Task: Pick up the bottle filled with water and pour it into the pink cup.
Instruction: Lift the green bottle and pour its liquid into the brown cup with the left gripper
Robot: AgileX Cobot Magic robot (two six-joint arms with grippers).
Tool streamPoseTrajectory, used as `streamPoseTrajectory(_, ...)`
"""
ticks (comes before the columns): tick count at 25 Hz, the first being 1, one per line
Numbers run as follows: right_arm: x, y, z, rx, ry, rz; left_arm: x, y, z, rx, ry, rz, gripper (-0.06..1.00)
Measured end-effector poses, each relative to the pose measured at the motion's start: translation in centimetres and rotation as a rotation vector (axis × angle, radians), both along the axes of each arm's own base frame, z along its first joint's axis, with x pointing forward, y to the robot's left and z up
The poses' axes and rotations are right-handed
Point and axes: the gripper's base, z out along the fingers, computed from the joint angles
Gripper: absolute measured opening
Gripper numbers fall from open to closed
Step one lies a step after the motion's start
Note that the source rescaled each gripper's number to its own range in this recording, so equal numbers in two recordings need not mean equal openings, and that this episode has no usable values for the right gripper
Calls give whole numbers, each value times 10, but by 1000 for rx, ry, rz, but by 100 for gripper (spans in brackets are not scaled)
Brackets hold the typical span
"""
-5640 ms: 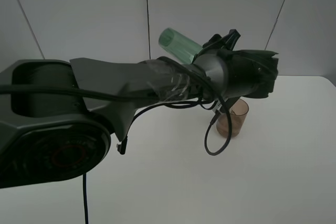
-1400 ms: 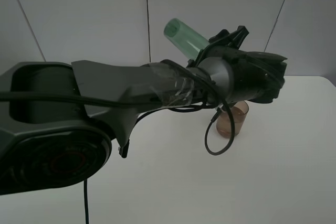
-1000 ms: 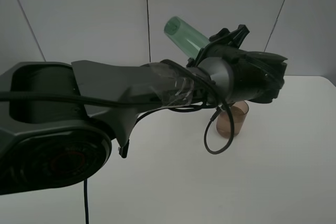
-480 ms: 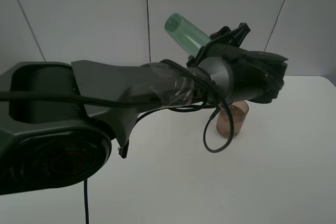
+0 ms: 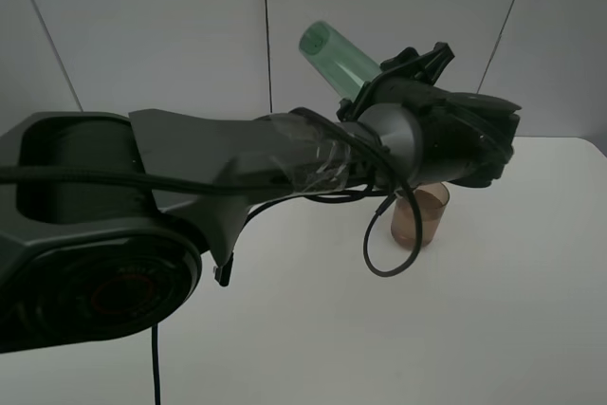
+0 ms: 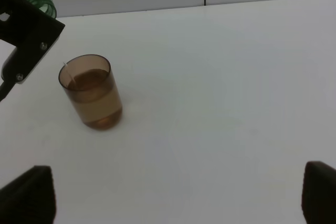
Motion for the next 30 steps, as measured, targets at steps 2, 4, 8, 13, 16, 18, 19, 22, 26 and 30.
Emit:
streamPoseTrajectory(2, 0, 0, 0, 0, 0, 0, 0, 0, 0, 9, 0, -4, 1)
streamPoseTrajectory(4, 0, 0, 0, 0, 0, 0, 0, 0, 1, 17, -4, -7, 1)
streamPoseTrajectory(8, 0, 0, 0, 0, 0, 0, 0, 0, 1, 18, -5, -7, 1)
streamPoseTrajectory(13, 0, 0, 0, 0, 0, 0, 0, 0, 1, 20, -7, -8, 1)
streamPoseTrajectory(16, 0, 0, 0, 0, 0, 0, 0, 0, 1, 22, -4, -9, 1)
streamPoseTrajectory(18, 0, 0, 0, 0, 0, 0, 0, 0, 0, 12, 3, -5, 1)
streamPoseTrajectory(19, 0, 0, 0, 0, 0, 0, 0, 0, -1, 4, 7, -1, 1)
streamPoseTrajectory(22, 0, 0, 0, 0, 0, 0, -1, 0, -2, -35, 18, 15, 1)
streamPoseTrajectory(26, 0, 0, 0, 0, 0, 0, -1, 0, -4, -84, 29, 37, 1)
streamPoseTrajectory(30, 0, 0, 0, 0, 0, 0, -2, 0, -4, -109, 36, 48, 1)
